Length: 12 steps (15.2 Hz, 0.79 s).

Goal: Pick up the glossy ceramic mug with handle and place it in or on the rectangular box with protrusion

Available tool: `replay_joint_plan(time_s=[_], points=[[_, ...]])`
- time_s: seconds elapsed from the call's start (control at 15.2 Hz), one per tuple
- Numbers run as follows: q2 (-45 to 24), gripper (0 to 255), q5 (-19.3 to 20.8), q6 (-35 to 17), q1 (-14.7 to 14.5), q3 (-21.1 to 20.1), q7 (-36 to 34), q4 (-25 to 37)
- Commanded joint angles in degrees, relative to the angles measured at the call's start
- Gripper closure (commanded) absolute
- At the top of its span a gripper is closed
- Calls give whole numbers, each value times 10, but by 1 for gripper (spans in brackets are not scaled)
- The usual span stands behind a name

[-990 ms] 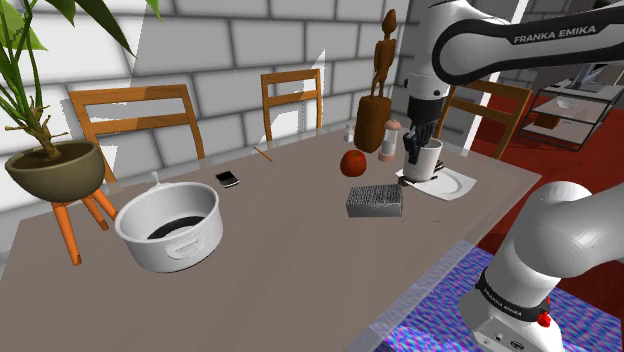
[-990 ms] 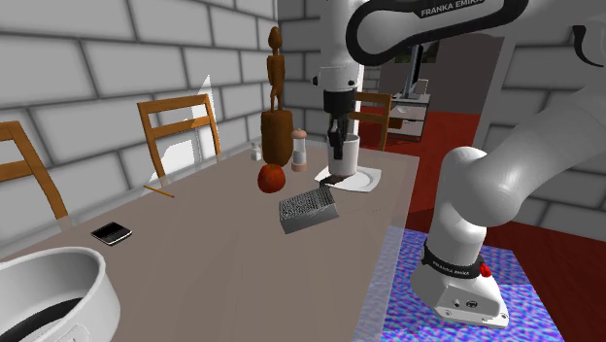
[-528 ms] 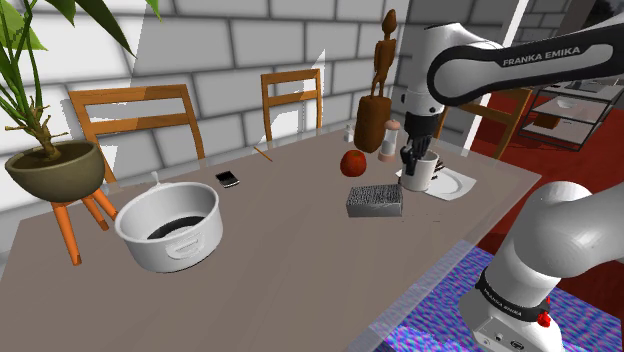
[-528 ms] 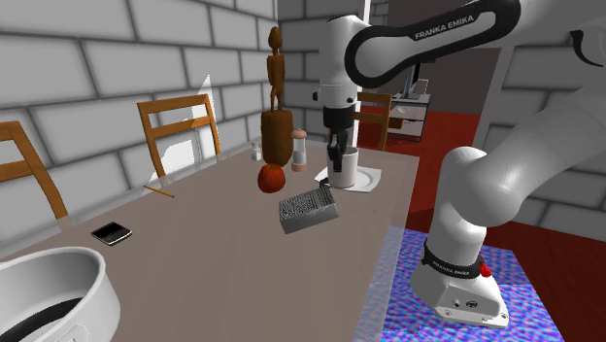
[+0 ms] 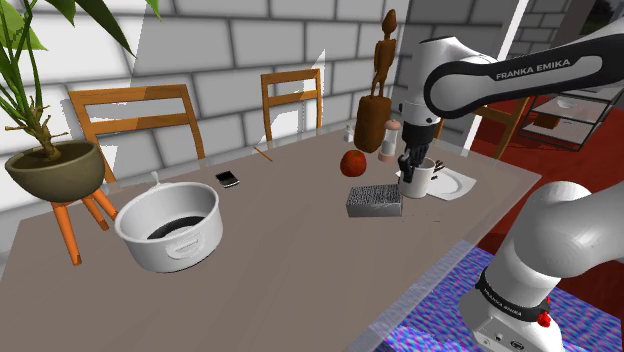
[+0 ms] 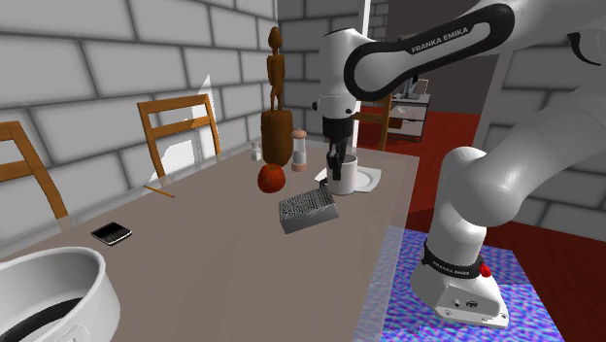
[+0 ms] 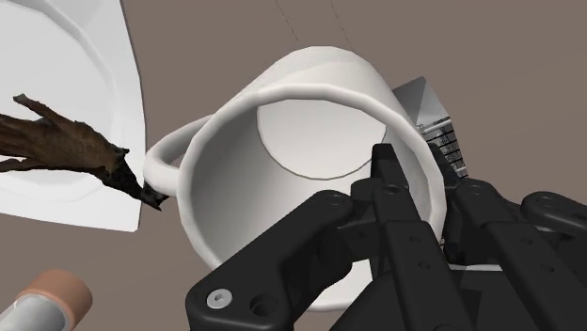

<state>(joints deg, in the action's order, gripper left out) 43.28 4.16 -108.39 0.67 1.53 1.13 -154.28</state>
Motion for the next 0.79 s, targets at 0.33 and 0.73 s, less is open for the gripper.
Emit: replay_joint_plan(time_s=[0.33,0.73], points=[[0,0,0,0,0,0,0,0],[5,0,-4,60,-2,-3,1,55]])
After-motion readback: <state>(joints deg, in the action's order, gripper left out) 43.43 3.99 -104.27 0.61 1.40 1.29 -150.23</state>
